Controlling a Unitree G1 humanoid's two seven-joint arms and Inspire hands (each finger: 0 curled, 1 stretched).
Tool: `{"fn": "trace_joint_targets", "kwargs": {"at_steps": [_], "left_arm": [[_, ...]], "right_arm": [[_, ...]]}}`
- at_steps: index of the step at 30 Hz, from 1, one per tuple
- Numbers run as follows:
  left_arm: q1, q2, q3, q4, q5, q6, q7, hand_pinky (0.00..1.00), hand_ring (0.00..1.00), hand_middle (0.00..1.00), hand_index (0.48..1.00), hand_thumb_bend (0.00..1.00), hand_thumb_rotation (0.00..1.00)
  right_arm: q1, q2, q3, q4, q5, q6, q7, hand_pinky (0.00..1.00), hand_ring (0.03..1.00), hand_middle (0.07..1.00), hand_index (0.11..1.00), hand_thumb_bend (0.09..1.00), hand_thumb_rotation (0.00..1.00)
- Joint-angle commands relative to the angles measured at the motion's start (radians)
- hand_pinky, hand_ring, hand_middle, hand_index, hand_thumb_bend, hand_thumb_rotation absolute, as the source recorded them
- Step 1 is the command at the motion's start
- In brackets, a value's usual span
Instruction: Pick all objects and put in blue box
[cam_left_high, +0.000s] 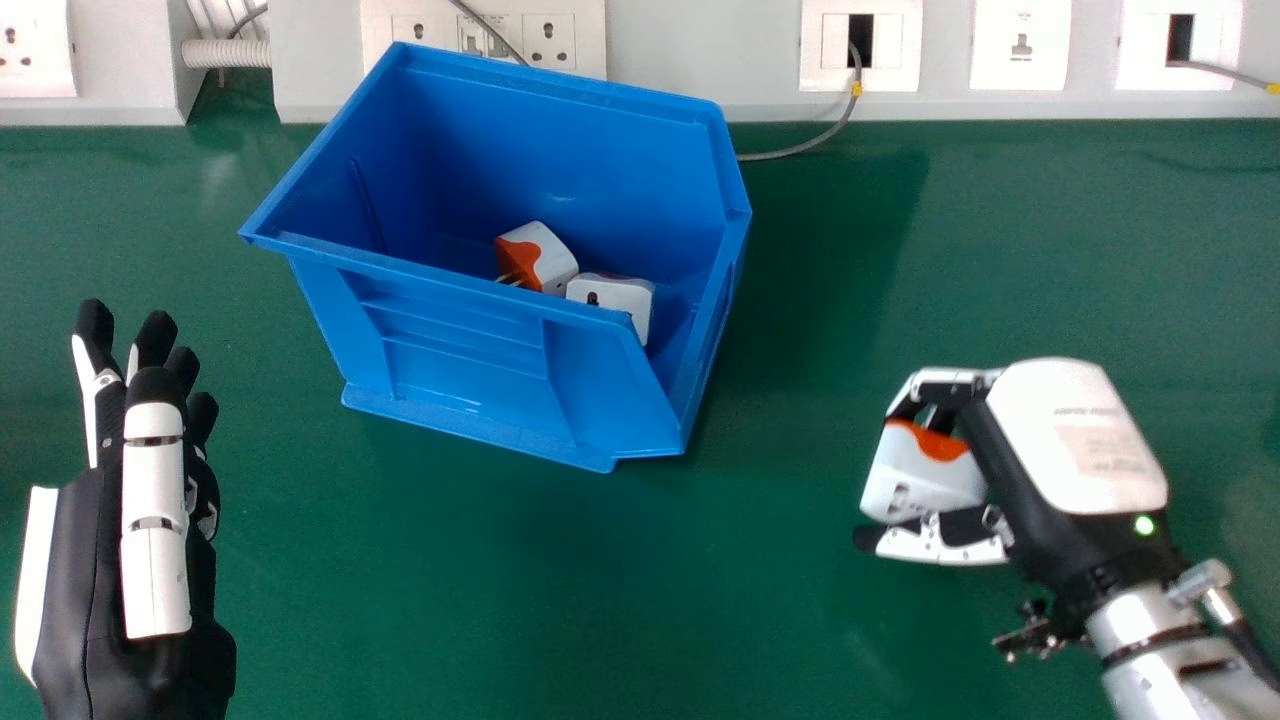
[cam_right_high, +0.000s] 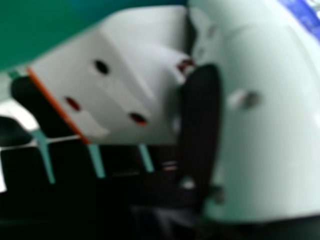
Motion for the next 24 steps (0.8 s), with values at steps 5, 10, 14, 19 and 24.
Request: {"fn": "trace_joint_targets", "kwargs": {"at_steps": [5, 10, 14, 19, 24], "left_arm": [[0.002, 0.004, -0.001, -0.007, 0.016, -0.018, 0.004, 1.00, 1.00, 1.00, 0.978, 0.27, 0.94], [0.001, 0.003, -0.003, -0.002, 0.010, -0.021, -0.002, 1.00, 1.00, 1.00, 0.976, 0.28, 0.94], [0.002, 0.000, -0.005, -0.007, -0.002, -0.015, -0.004, 1.00, 1.00, 1.00, 0.977, 0.28, 0.94], [0.008, 0.000, -0.005, -0.018, 0.004, -0.006, 0.001, 1.00, 1.00, 1.00, 0.973, 0.26, 0.94], [0.015, 0.000, -0.008, -0.023, 0.011, -0.004, 0.003, 1.00, 1.00, 1.00, 0.968, 0.25, 0.94]], "right_arm": [[-0.135, -0.047, -0.088, -0.043, 0.023, 0.015, 0.040, 0.09, 0.124, 0.177, 0.469, 0.486, 0.16], [-0.273, -0.037, -0.055, 0.024, -0.012, -0.014, 0.040, 0.08, 0.118, 0.168, 0.469, 0.487, 0.16], [-0.391, 0.000, 0.000, 0.112, -0.051, -0.043, 0.009, 0.08, 0.113, 0.160, 0.469, 0.488, 0.16], [-0.533, 0.072, 0.064, 0.214, -0.090, -0.029, 0.014, 0.07, 0.102, 0.150, 0.469, 0.488, 0.16], [-0.680, 0.146, 0.128, 0.335, -0.105, -0.023, 0.040, 0.06, 0.101, 0.149, 0.469, 0.488, 0.16]]}}
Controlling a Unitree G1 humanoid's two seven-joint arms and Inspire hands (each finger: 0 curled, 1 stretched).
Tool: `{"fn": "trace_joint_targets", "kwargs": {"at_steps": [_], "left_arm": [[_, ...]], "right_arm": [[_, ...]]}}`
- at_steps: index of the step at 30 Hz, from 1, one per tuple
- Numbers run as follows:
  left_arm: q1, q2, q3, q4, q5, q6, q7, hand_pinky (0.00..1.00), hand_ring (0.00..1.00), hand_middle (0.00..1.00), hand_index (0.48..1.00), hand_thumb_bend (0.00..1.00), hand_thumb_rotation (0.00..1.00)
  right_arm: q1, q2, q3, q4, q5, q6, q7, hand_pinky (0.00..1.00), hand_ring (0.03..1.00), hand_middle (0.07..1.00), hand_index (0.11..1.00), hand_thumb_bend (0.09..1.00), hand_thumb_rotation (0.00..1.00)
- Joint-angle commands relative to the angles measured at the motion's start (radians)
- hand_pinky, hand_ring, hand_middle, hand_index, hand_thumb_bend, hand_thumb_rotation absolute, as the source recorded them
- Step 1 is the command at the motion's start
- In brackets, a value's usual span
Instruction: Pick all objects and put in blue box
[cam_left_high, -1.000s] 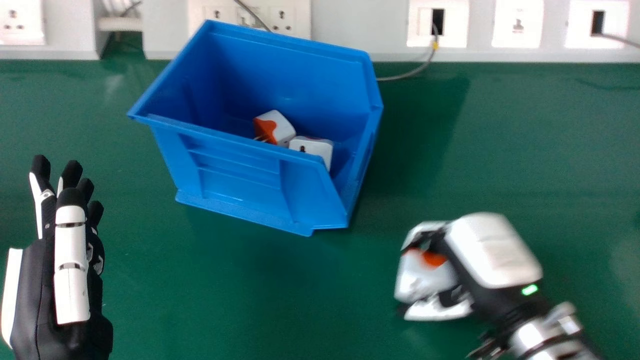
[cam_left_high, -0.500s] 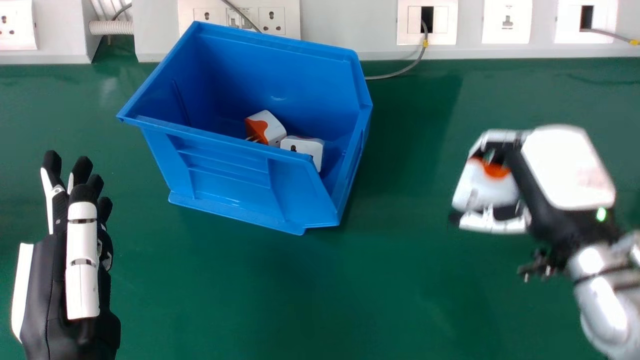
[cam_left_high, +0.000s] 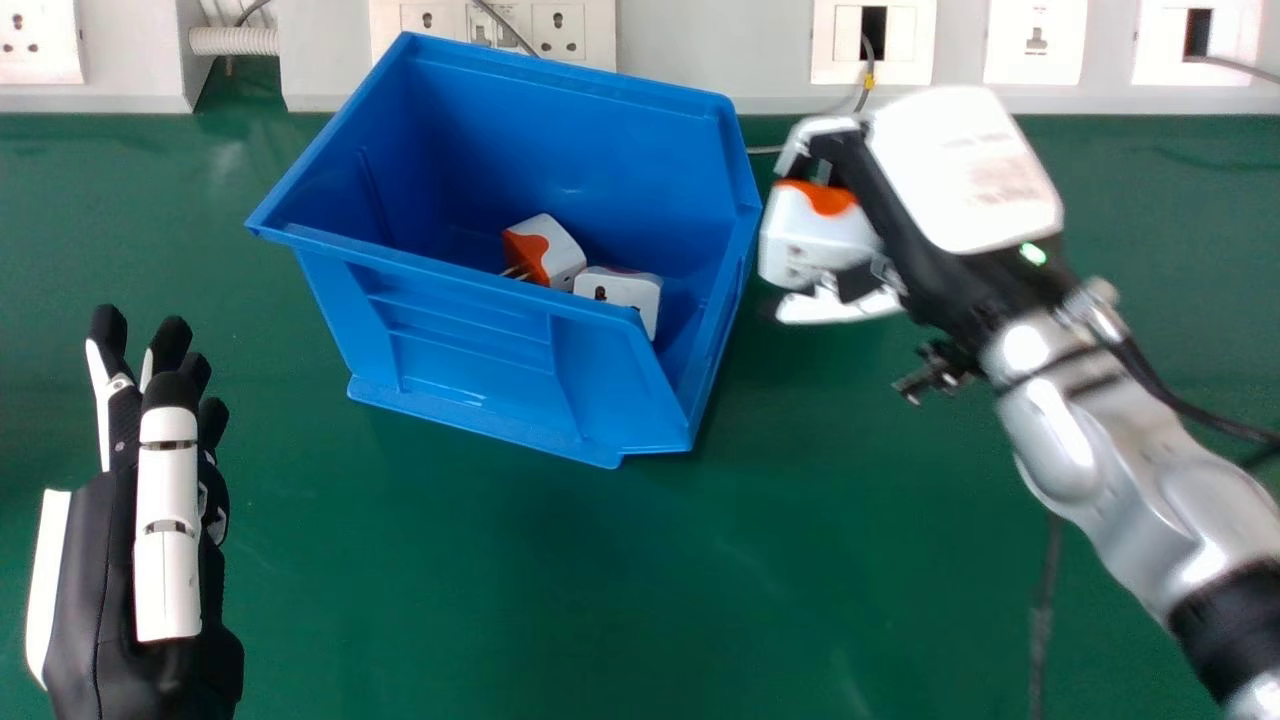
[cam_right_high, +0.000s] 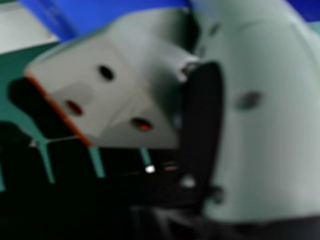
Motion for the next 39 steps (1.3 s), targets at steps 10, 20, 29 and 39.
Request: {"fn": "trace_joint_targets", "kwargs": {"at_steps": [10, 20, 29, 39], "left_arm": [[0.023, -0.002, -0.004, -0.032, 0.007, -0.012, 0.009, 1.00, 1.00, 1.00, 0.966, 0.24, 0.94], [0.036, -0.005, -0.009, -0.043, 0.017, -0.004, 0.015, 1.00, 1.00, 1.00, 0.969, 0.25, 0.95], [0.061, -0.021, -0.011, -0.058, 0.014, -0.008, 0.016, 1.00, 1.00, 1.00, 0.970, 0.23, 0.95], [0.071, -0.038, -0.018, -0.049, 0.002, -0.016, 0.015, 1.00, 1.00, 1.00, 0.970, 0.22, 0.96]], "right_arm": [[-0.236, 0.123, 0.064, 0.207, 0.008, -0.027, -0.030, 0.09, 0.137, 0.194, 0.470, 0.486, 0.15], [-0.359, 0.194, 0.137, 0.361, -0.011, -0.015, -0.016, 0.10, 0.156, 0.217, 0.470, 0.485, 0.15], [-0.382, 0.242, 0.158, 0.431, 0.001, 0.023, -0.050, 0.19, 0.274, 0.376, 0.481, 0.484, 0.15], [-0.374, 0.257, 0.156, 0.438, 0.024, 0.008, -0.045, 0.27, 0.345, 0.424, 0.481, 0.484, 0.16]]}}
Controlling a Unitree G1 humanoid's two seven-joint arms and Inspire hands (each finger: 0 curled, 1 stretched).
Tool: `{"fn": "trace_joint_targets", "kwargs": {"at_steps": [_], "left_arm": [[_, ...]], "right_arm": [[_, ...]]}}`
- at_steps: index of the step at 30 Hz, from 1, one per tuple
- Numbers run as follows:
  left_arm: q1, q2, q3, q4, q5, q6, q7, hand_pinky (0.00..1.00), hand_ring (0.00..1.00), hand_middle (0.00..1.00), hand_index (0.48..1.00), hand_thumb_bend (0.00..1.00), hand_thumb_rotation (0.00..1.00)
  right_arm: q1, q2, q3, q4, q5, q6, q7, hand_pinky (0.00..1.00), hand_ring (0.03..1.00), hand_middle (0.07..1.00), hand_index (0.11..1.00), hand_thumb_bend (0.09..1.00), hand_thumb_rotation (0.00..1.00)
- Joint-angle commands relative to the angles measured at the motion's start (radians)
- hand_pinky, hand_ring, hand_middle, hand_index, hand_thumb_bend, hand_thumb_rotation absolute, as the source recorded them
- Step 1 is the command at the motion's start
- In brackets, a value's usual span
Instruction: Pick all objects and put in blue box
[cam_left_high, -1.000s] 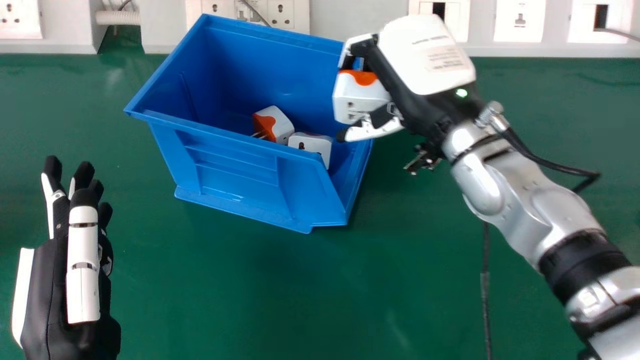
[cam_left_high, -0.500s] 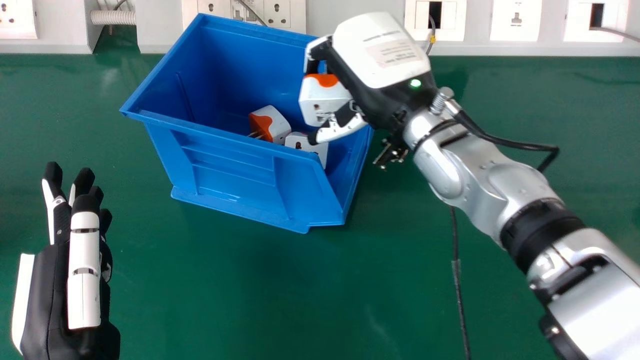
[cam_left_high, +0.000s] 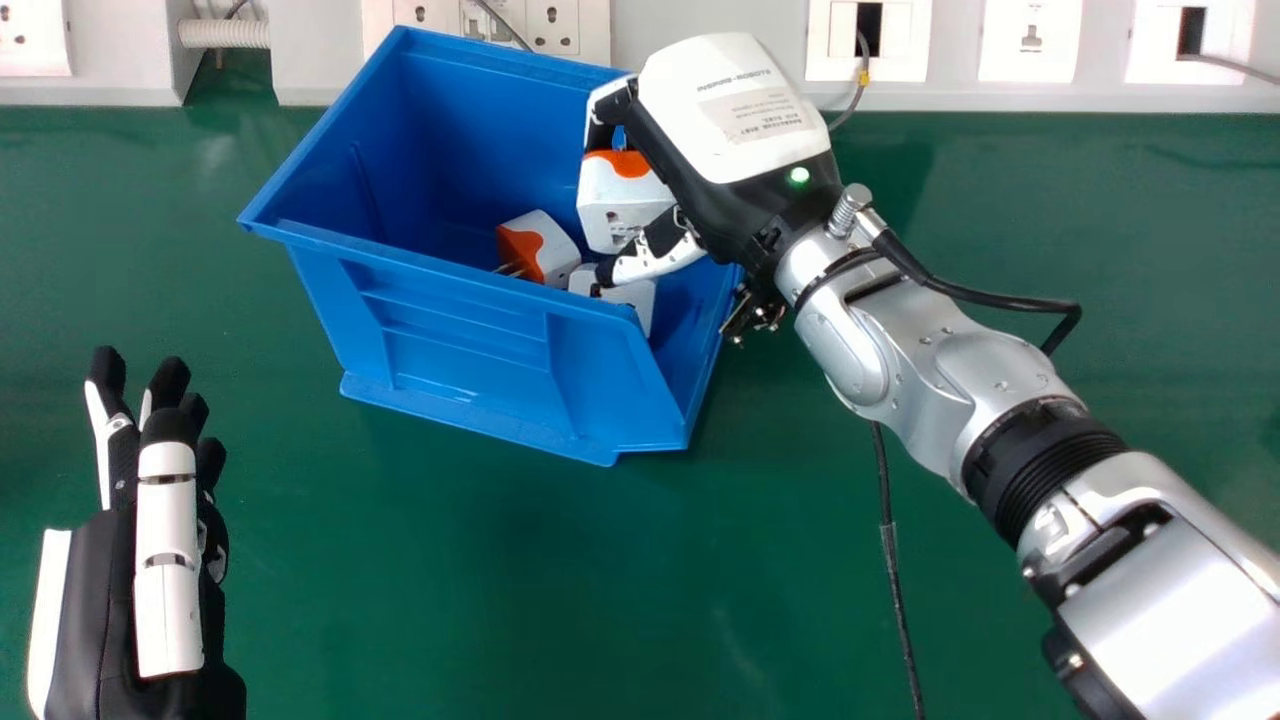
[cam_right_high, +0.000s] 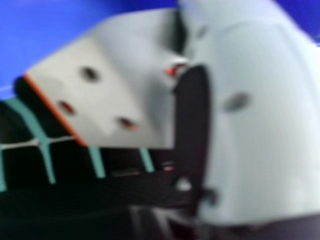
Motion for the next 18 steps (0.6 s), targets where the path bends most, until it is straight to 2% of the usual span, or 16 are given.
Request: {"fn": "trace_joint_targets", "kwargs": {"at_steps": [1, 2, 3, 4, 5, 6, 8, 9, 11, 12, 13, 14, 15, 18], "left_arm": [[0.009, -0.001, -0.001, -0.023, -0.006, -0.024, -0.001, 1.00, 1.00, 1.00, 0.970, 0.22, 0.96], [0.011, -0.002, -0.001, -0.024, -0.002, -0.024, 0.000, 1.00, 1.00, 1.00, 0.970, 0.22, 0.97], [0.013, -0.003, -0.002, -0.024, 0.001, -0.025, 0.001, 1.00, 1.00, 1.00, 0.970, 0.22, 0.97], [0.014, -0.004, -0.002, -0.024, 0.003, -0.026, 0.002, 1.00, 1.00, 1.00, 0.970, 0.22, 0.97], [0.014, -0.006, -0.004, -0.023, 0.007, -0.030, 0.004, 1.00, 1.00, 1.00, 0.970, 0.22, 0.97], [0.014, -0.008, -0.005, -0.022, 0.010, -0.033, 0.005, 1.00, 1.00, 1.00, 0.969, 0.22, 0.97], [0.014, -0.011, -0.008, -0.022, 0.012, -0.033, 0.007, 1.00, 1.00, 1.00, 0.969, 0.22, 0.97], [0.014, -0.010, -0.010, -0.022, 0.014, -0.033, 0.006, 1.00, 1.00, 1.00, 0.968, 0.22, 0.96], [0.014, -0.011, -0.013, -0.022, 0.009, -0.032, 0.002, 1.00, 1.00, 1.00, 0.968, 0.22, 0.96], [0.014, -0.012, -0.014, -0.022, 0.010, -0.031, 0.003, 1.00, 1.00, 1.00, 0.968, 0.23, 0.96], [0.013, -0.012, -0.014, -0.021, 0.010, -0.030, 0.004, 1.00, 1.00, 1.00, 0.968, 0.23, 0.96], [0.012, -0.013, -0.015, -0.020, 0.010, -0.029, 0.005, 1.00, 1.00, 1.00, 0.969, 0.22, 0.96], [0.010, -0.012, -0.014, -0.018, 0.008, -0.029, 0.004, 1.00, 1.00, 1.00, 0.969, 0.22, 0.96], [0.005, -0.009, -0.013, -0.013, 0.007, -0.030, 0.003, 1.00, 1.00, 1.00, 0.970, 0.23, 0.95]], "right_arm": [[-0.041, 0.002, -0.001, -0.018, 0.023, -0.016, 0.009, 0.27, 0.345, 0.424, 0.481, 0.484, 0.16], [-0.038, 0.001, 0.003, -0.022, 0.022, -0.017, 0.017, 0.31, 0.394, 0.470, 0.517, 0.488, 0.25], [-0.037, -0.001, 0.009, -0.026, 0.015, -0.013, 0.018, 0.31, 0.394, 0.470, 0.517, 0.488, 0.25], [-0.035, -0.002, 0.017, -0.029, 0.007, -0.008, 0.018, 0.38, 0.479, 0.542, 0.578, 0.498, 0.35], [-0.034, -0.004, 0.024, -0.031, 0.000, -0.001, 0.017, 0.38, 0.479, 0.542, 0.578, 0.498, 0.35], [-0.032, -0.004, 0.030, -0.034, -0.005, 0.004, 0.015, 0.46, 0.566, 0.622, 0.648, 0.518, 0.43], [-0.029, -0.005, 0.040, -0.038, -0.013, 0.015, 0.005, 0.46, 0.566, 0.622, 0.648, 0.518, 0.43], [-0.027, -0.005, 0.044, -0.040, -0.016, 0.019, 0.001, 0.54, 0.650, 0.698, 0.719, 0.542, 0.53], [-0.026, -0.007, 0.051, -0.041, -0.020, 0.026, -0.007, 0.54, 0.650, 0.698, 0.719, 0.542, 0.53], [-0.025, -0.007, 0.054, -0.041, -0.021, 0.031, -0.010, 0.61, 0.720, 0.759, 0.775, 0.567, 0.62], [-0.025, -0.006, 0.057, -0.040, -0.021, 0.036, -0.013, 0.61, 0.720, 0.759, 0.775, 0.567, 0.62], [-0.025, -0.006, 0.059, -0.039, -0.021, 0.040, -0.016, 0.67, 0.776, 0.807, 0.820, 0.591, 0.69], [-0.025, -0.005, 0.062, -0.037, -0.022, 0.044, -0.018, 0.67, 0.776, 0.807, 0.820, 0.591, 0.69], [-0.024, -0.005, 0.065, -0.035, -0.018, 0.049, -0.023, 0.79, 0.886, 0.901, 0.908, 0.629, 0.84]]}}
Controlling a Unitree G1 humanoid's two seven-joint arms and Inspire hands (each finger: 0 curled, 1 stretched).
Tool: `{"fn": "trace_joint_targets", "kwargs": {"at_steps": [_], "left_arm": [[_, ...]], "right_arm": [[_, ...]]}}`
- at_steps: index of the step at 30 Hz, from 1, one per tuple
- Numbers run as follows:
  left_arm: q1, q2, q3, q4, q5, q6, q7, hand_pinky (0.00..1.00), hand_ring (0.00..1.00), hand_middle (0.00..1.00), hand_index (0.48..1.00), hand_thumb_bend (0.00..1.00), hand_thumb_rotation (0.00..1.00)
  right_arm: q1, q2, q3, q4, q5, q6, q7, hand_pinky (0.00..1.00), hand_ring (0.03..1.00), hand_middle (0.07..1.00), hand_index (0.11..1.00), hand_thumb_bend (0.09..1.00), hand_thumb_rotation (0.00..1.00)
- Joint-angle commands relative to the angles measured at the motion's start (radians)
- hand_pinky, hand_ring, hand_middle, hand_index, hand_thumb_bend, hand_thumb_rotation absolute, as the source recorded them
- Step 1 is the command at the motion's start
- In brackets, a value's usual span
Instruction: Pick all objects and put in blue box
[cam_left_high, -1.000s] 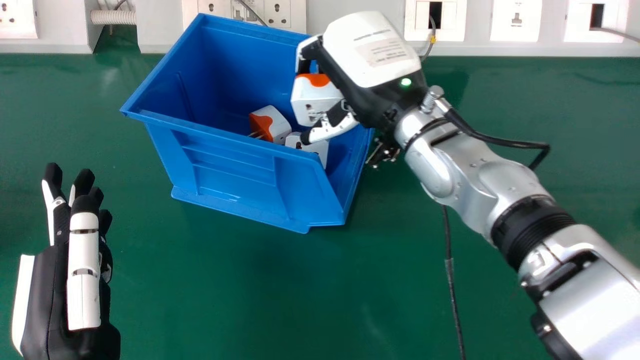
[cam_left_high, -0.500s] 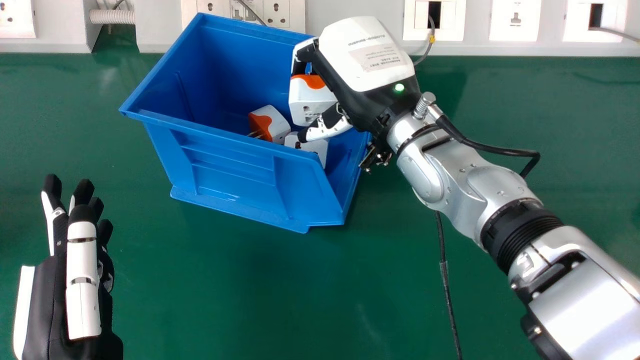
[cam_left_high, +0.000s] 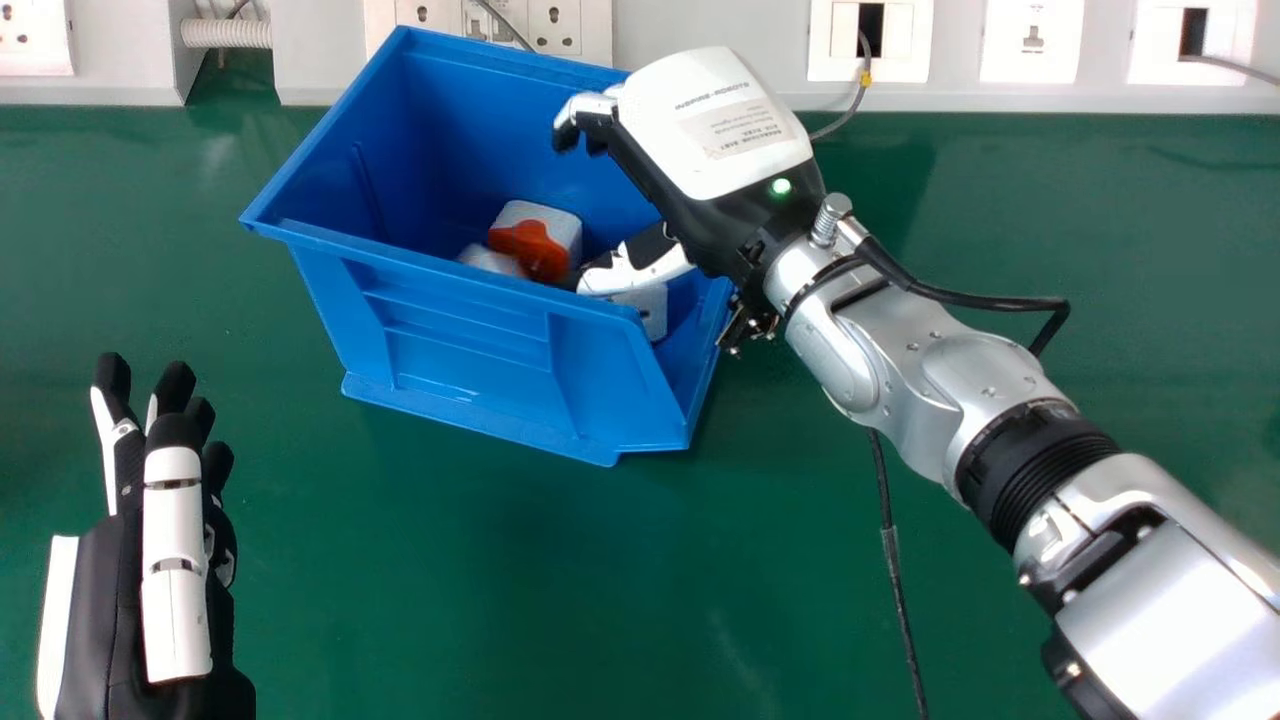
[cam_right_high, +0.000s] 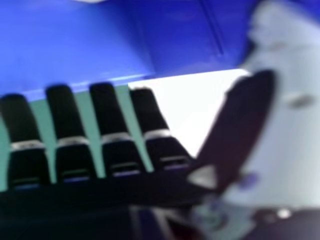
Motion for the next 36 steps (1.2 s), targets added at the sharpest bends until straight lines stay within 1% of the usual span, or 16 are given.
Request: {"fn": "trace_joint_targets", "kwargs": {"at_steps": [1, 2, 4, 8, 11, 13, 16, 19, 20, 22, 25, 27, 28, 30, 32, 36], "left_arm": [[-0.004, 0.005, 0.002, -0.012, 0.005, -0.019, 0.003, 1.00, 1.00, 1.00, 0.971, 0.23, 0.95], [-0.007, 0.005, 0.002, -0.011, 0.006, -0.020, 0.004, 1.00, 1.00, 1.00, 0.971, 0.23, 0.95], [-0.012, 0.005, 0.001, -0.008, 0.011, -0.022, 0.006, 1.00, 1.00, 1.00, 0.971, 0.23, 0.95], [-0.022, 0.005, 0.001, -0.003, 0.014, -0.020, 0.008, 1.00, 1.00, 1.00, 0.969, 0.23, 0.95], [-0.029, 0.007, -0.001, 0.002, 0.025, -0.026, 0.011, 1.00, 1.00, 1.00, 0.967, 0.23, 0.96], [-0.034, 0.008, -0.001, 0.006, 0.026, -0.029, 0.012, 1.00, 1.00, 1.00, 0.967, 0.23, 0.96], [-0.038, 0.010, -0.002, 0.004, 0.029, -0.027, 0.012, 1.00, 1.00, 0.99, 0.964, 0.23, 0.96], [-0.041, 0.011, -0.002, 0.005, 0.024, -0.026, 0.010, 1.00, 1.00, 0.99, 0.963, 0.24, 0.96], [-0.043, 0.011, -0.002, 0.006, 0.019, -0.025, 0.009, 1.00, 1.00, 0.99, 0.963, 0.24, 0.96], [-0.045, 0.010, -0.003, 0.005, 0.014, -0.023, 0.009, 1.00, 1.00, 0.99, 0.963, 0.24, 0.96], [-0.050, 0.007, -0.004, 0.008, 0.003, -0.021, 0.007, 1.00, 1.00, 0.99, 0.964, 0.24, 0.95], [-0.054, 0.008, -0.005, 0.013, -0.006, -0.023, 0.001, 1.00, 1.00, 0.99, 0.964, 0.24, 0.95], [-0.055, 0.009, -0.005, 0.016, -0.011, -0.024, -0.002, 1.00, 1.00, 0.99, 0.963, 0.24, 0.94], [-0.057, 0.010, -0.006, 0.019, -0.018, -0.022, -0.005, 1.00, 1.00, 0.99, 0.963, 0.24, 0.94], [-0.058, 0.011, -0.005, 0.020, -0.018, -0.018, -0.007, 1.00, 1.00, 1.00, 0.963, 0.24, 0.92], [-0.061, 0.016, -0.001, 0.029, -0.012, -0.025, -0.012, 1.00, 1.00, 1.00, 0.962, 0.24, 0.89]], "right_arm": [[-0.024, -0.002, 0.003, -0.018, 0.001, 0.004, -0.034, 0.81, 0.909, 0.921, 0.927, 0.635, 0.87], [-0.025, -0.002, 0.002, -0.018, 0.002, 0.006, -0.034, 0.81, 0.909, 0.921, 0.927, 0.635, 0.87], [-0.024, -0.003, -0.001, -0.018, 0.005, 0.007, -0.039, 0.84, 0.942, 0.950, 0.953, 0.634, 0.91], [-0.022, -0.007, -0.005, -0.020, 0.011, 0.008, -0.047, 0.85, 0.963, 0.968, 0.970, 0.625, 0.91], [-0.016, -0.011, -0.011, -0.026, 0.017, 0.006, -0.055, 0.85, 0.974, 0.980, 0.981, 0.603, 0.89], [-0.010, -0.015, -0.015, -0.034, 0.021, 0.001, -0.064, 0.85, 0.978, 0.984, 0.985, 0.591, 0.89], [0.001, -0.022, -0.016, -0.051, 0.019, 0.003, -0.079, 0.84, 0.973, 0.990, 0.989, 0.565, 0.86], [0.021, -0.029, -0.025, -0.082, 0.023, 0.005, -0.108, 0.82, 0.968, 0.994, 0.990, 0.536, 0.85], [0.033, -0.034, -0.032, -0.104, 0.028, 0.003, -0.116, 0.82, 0.968, 0.995, 0.989, 0.521, 0.85], [0.067, -0.048, -0.049, -0.163, 0.038, 0.001, -0.118, 0.82, 0.965, 0.996, 0.986, 0.507, 0.84], [0.132, -0.075, -0.076, -0.272, 0.042, 0.020, -0.104, 0.83, 0.968, 0.998, 0.989, 0.475, 0.81], [0.191, -0.096, -0.098, -0.357, 0.043, 0.037, -0.104, 0.83, 0.968, 0.998, 0.989, 0.475, 0.81], [0.227, -0.106, -0.112, -0.404, 0.047, 0.044, -0.105, 0.84, 0.974, 0.998, 0.991, 0.459, 0.81], [0.315, -0.128, -0.151, -0.502, 0.071, 0.043, -0.104, 0.84, 0.974, 0.998, 0.991, 0.459, 0.81], [0.380, -0.139, -0.182, -0.566, 0.099, 0.034, -0.091, 0.84, 0.976, 0.999, 0.993, 0.448, 0.82], [0.616, -0.163, -0.296, -0.751, 0.272, -0.035, -0.024, 0.85, 0.982, 0.999, 0.996, 0.440, 0.86]]}}
